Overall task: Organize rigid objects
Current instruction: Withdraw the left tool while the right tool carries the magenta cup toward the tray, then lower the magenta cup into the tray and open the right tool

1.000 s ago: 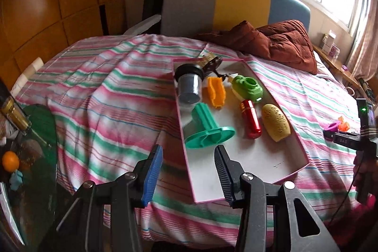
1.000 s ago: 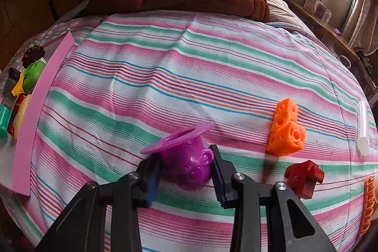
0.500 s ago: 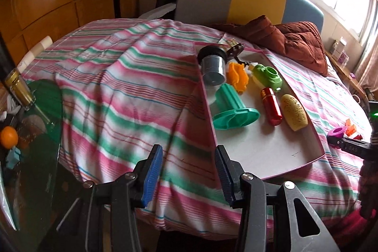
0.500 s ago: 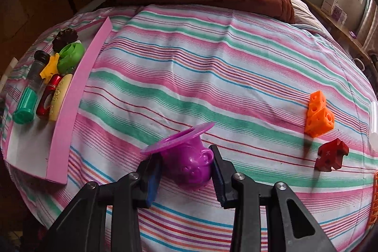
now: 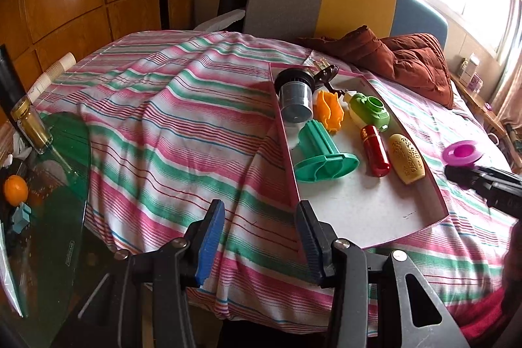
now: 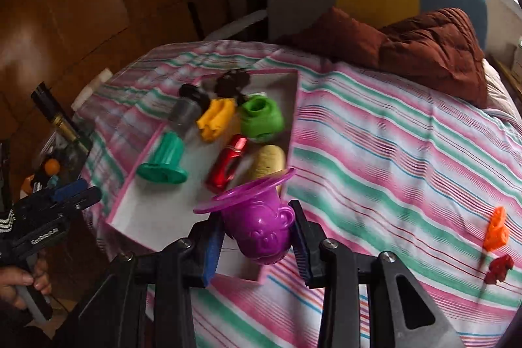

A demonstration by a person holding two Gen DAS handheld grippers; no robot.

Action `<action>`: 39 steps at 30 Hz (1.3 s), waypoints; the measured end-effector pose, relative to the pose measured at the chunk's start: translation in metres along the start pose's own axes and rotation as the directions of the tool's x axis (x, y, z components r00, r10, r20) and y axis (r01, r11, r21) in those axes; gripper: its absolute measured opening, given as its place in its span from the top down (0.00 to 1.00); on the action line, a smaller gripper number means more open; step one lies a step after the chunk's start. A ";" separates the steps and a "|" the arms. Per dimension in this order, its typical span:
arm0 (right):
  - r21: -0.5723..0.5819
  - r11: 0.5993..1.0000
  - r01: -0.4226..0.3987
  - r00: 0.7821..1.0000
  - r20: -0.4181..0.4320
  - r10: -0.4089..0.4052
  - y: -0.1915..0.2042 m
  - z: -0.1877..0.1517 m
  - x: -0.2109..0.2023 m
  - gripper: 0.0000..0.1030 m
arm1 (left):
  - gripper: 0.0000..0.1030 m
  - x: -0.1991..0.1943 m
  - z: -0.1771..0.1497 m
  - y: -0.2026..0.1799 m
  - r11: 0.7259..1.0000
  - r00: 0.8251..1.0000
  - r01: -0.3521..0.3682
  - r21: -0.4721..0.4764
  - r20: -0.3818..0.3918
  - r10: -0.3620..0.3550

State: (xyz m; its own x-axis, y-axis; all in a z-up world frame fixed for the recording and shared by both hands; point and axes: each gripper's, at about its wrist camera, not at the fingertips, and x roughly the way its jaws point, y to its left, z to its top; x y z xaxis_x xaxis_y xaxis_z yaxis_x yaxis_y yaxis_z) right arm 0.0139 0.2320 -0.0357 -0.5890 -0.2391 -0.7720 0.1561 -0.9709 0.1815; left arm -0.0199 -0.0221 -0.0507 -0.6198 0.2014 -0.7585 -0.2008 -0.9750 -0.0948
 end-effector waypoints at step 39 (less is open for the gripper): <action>-0.143 0.989 -0.033 0.993 -0.115 0.016 0.090 0.006 0.090 0.46 | 0.55 -0.005 -0.004 0.016 0.998 0.999 -0.051 -0.034 0.005 0.051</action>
State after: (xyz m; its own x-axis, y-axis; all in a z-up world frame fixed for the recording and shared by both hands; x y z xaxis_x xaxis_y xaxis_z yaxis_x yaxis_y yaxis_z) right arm -0.0295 0.1229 -0.0851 -0.4915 -0.2516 -0.8337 0.2867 -0.9507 0.1179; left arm -0.0170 -0.0391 -0.0504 -0.6331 0.1515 -0.7591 -0.1433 -0.9866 -0.0774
